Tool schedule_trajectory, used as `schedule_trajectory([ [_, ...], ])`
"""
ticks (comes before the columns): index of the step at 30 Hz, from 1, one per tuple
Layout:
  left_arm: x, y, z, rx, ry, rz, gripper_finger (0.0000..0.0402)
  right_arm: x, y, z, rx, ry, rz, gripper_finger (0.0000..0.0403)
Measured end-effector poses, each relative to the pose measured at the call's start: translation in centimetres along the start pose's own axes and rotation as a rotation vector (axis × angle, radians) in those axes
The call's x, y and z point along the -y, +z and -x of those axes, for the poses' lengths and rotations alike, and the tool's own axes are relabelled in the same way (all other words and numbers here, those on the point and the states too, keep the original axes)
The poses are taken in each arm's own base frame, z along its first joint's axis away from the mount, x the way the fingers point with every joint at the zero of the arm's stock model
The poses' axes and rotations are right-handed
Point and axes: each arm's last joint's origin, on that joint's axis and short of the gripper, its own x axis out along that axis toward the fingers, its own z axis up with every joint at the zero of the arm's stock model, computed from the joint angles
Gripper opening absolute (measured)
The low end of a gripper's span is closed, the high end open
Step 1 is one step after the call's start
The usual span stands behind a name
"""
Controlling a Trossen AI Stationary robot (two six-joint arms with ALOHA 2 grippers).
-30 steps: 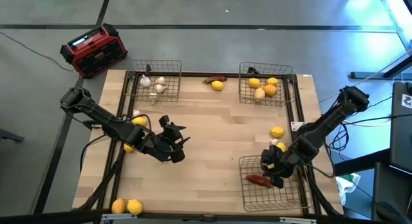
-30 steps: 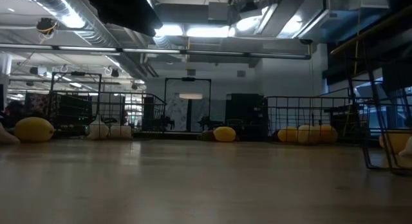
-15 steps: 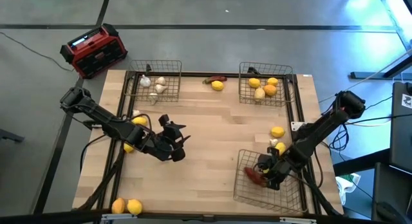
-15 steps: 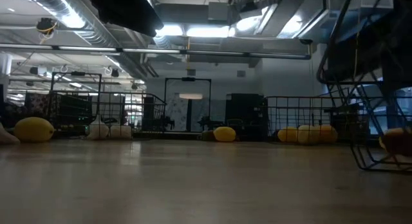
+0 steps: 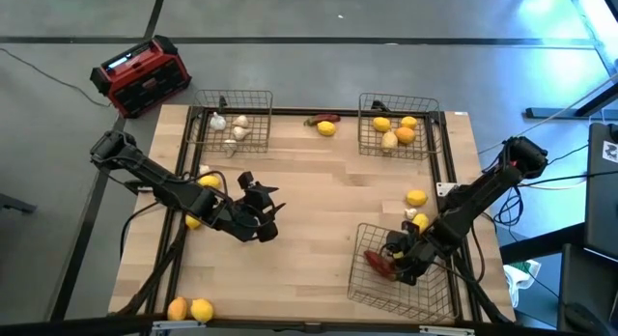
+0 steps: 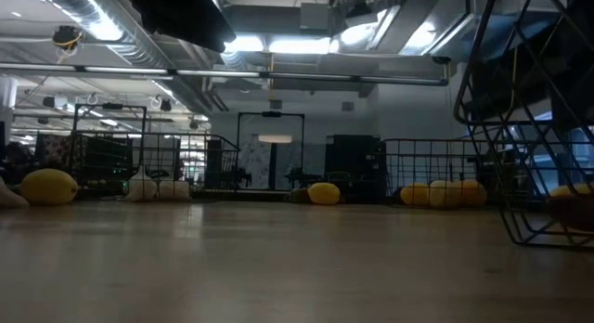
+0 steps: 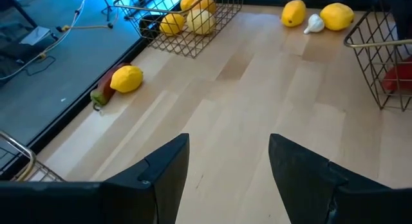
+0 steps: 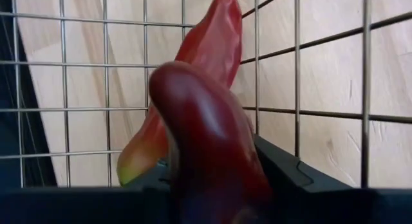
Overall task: Sort produce into baskets
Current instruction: Put the red chili pepper into the bottom wire basket, then put the yellow lemon into the top right wire basket
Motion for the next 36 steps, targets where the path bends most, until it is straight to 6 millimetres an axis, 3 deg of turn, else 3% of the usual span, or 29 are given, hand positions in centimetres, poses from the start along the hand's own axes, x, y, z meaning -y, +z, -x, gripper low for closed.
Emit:
schedule_trajectory([
  [11,0.0,0.0,0.0,0.0,0.0,0.001,0.021,0.0,0.0,0.0,0.008,-0.007,-0.041,0.0139],
  [22,0.0,0.0,0.0,0.0,0.0,0.002,0.021,0.2,0.0,0.0,0.002,-0.02,-0.038,0.0234],
  [36,0.0,0.0,0.0,0.0,0.0,0.002,0.021,-0.3,0.5,1.4,-0.01,-0.093,0.023,0.0241],
])
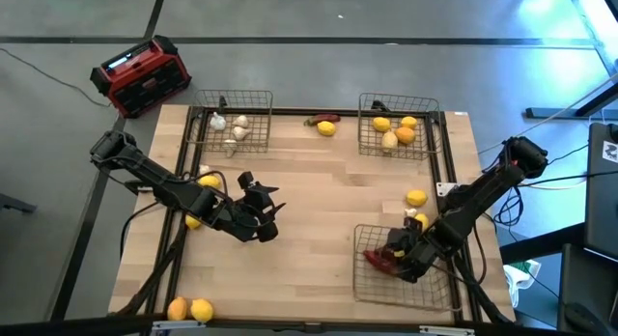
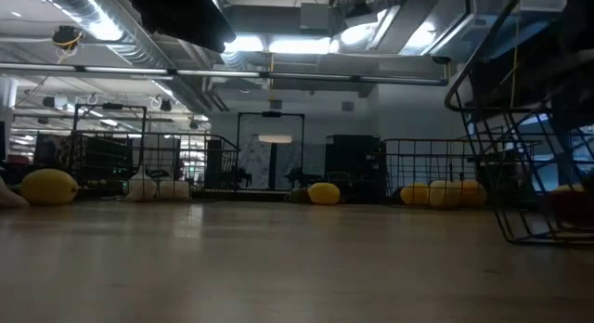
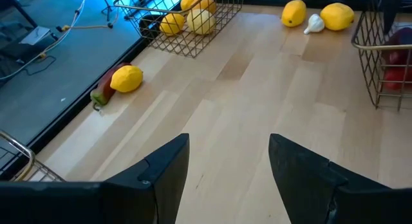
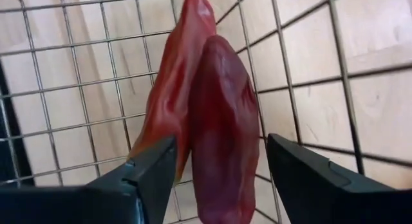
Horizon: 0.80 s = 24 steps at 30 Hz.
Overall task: Sort produce into baskets
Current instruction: Put the yellow lemon into the top right wire basket
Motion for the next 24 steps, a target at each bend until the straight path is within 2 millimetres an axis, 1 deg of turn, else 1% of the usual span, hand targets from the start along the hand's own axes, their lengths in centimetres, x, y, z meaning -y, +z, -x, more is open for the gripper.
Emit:
schedule_trajectory([
  [10,0.01,-0.01,-0.01,0.0,0.0,-0.001,0.021,0.43,-0.26,0.06,-0.032,-0.045,0.003,0.0241],
  [13,0.01,-0.01,-0.01,0.0,0.0,-0.001,0.021,0.34,-0.27,0.06,-0.044,-0.03,-0.002,0.0241],
  [18,0.01,-0.01,-0.01,0.0,0.0,-0.001,0.021,-0.29,-0.06,0.06,-0.056,0.054,-0.02,0.0241],
  [24,0.01,0.0,-0.01,0.0,0.0,-0.001,0.021,-0.33,-0.02,0.06,-0.049,0.057,-0.028,0.0241],
])
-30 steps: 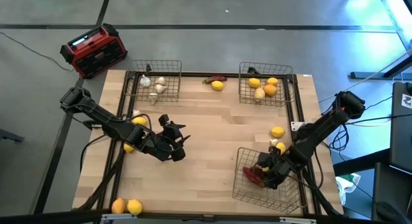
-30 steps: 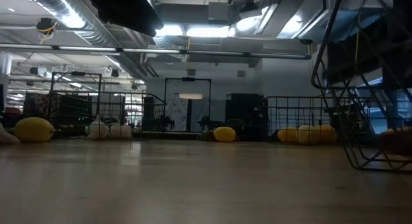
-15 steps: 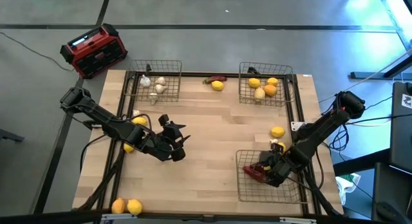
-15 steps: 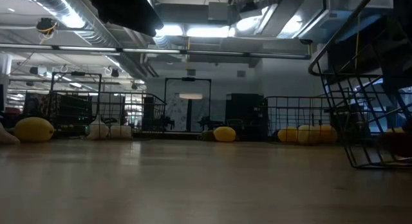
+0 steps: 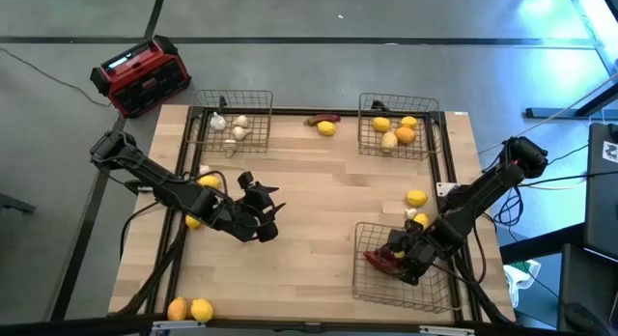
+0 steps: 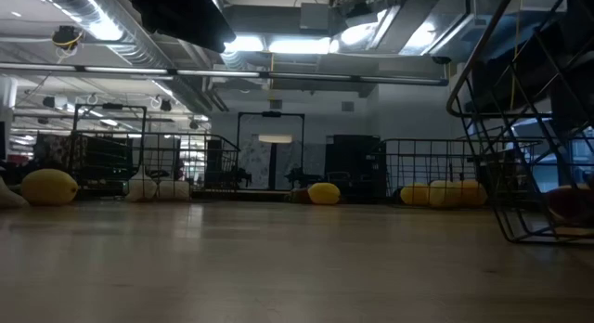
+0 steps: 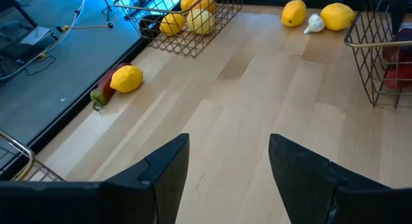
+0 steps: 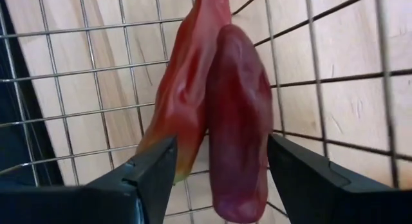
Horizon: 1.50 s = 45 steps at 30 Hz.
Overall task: Sort produce into baskets
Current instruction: Put the yellow lemon into the top right wire basket
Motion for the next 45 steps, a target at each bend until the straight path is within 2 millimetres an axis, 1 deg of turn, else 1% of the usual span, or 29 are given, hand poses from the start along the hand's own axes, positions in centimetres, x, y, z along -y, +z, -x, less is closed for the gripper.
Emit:
schedule_trajectory([
  [10,0.0,0.0,0.0,0.0,0.0,0.0,0.021,0.1,-0.1,0.0,-0.029,0.003,-0.001,0.024],
  [19,0.0,0.0,0.0,0.002,0.003,0.0,0.021,-0.4,0.9,1.4,0.034,-0.046,0.029,0.024],
  [24,0.0,0.0,0.0,0.002,0.003,0.0,0.021,-0.3,0.8,1.4,0.022,-0.065,0.034,0.024],
  [28,0.0,0.0,0.0,0.002,0.003,0.0,0.021,-0.4,0.8,1.4,-0.003,-0.035,0.01,0.024],
  [32,0.0,0.0,0.0,0.002,0.003,0.001,0.021,-1.4,1.2,2.5,-0.03,0.025,0.004,0.024],
  [36,0.0,0.0,0.0,0.003,0.003,0.001,0.021,-2.5,2.1,4.8,-0.017,0.043,0.031,0.024],
  [38,0.0,0.1,0.0,0.005,0.003,0.004,0.021,-2.7,2.9,6.2,0.043,0.004,0.056,0.024],
  [41,-0.1,0.1,-0.2,0.005,0.011,0.009,0.021,-2.2,4.0,7.7,0.165,-0.135,0.107,0.024],
  [43,-0.2,0.2,-0.2,0.004,0.014,0.011,0.021,-1.4,4.7,8.0,0.26,-0.26,0.14,0.024],
  [45,-0.2,0.2,-0.3,0.004,0.014,0.013,0.021,-0.4,5.2,7.9,0.317,-0.379,0.145,0.024],
])
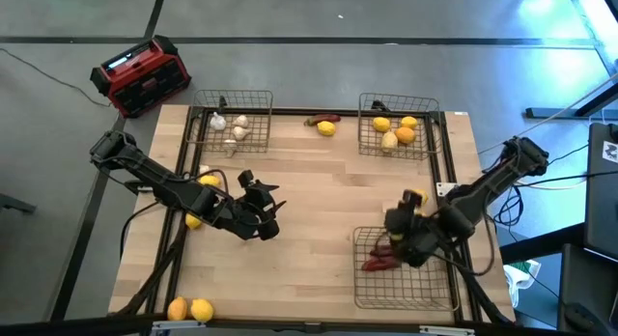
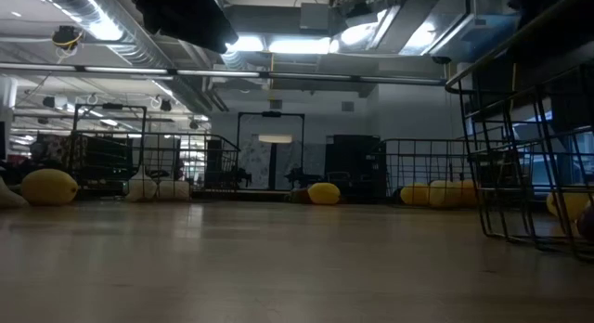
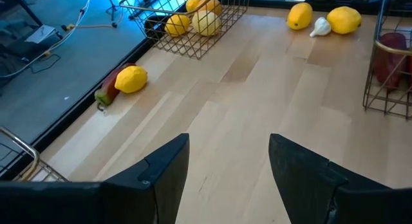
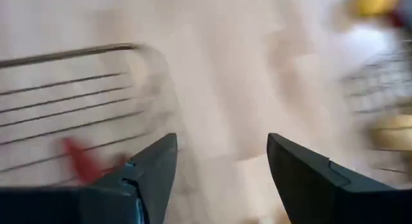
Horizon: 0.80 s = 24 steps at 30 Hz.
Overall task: Sort produce into baskets
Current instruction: Put the yellow lemon into the top right wire basket
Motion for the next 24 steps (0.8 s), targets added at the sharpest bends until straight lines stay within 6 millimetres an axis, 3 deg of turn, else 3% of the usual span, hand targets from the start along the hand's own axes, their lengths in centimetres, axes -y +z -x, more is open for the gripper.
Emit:
schedule_trajectory([
  [4,0.1,0.0,0.1,0.0,-0.003,0.001,0.021,1.8,-0.1,-2.2,-0.05,-0.126,0.008,0.024],
  [9,0.2,-0.1,0.2,0.0,-0.008,-0.003,0.021,1.8,-1.3,-4.4,-0.173,-0.021,0.094,0.024],
  [14,0.1,-0.1,0.2,-0.002,-0.004,-0.004,0.021,1.5,-2.1,-5.1,-0.264,0.078,0.092,0.024],
  [24,0.0,-0.1,0.0,-0.003,0.002,-0.001,0.021,1.6,-2.0,-5.0,-0.257,0.062,0.078,0.024],
])
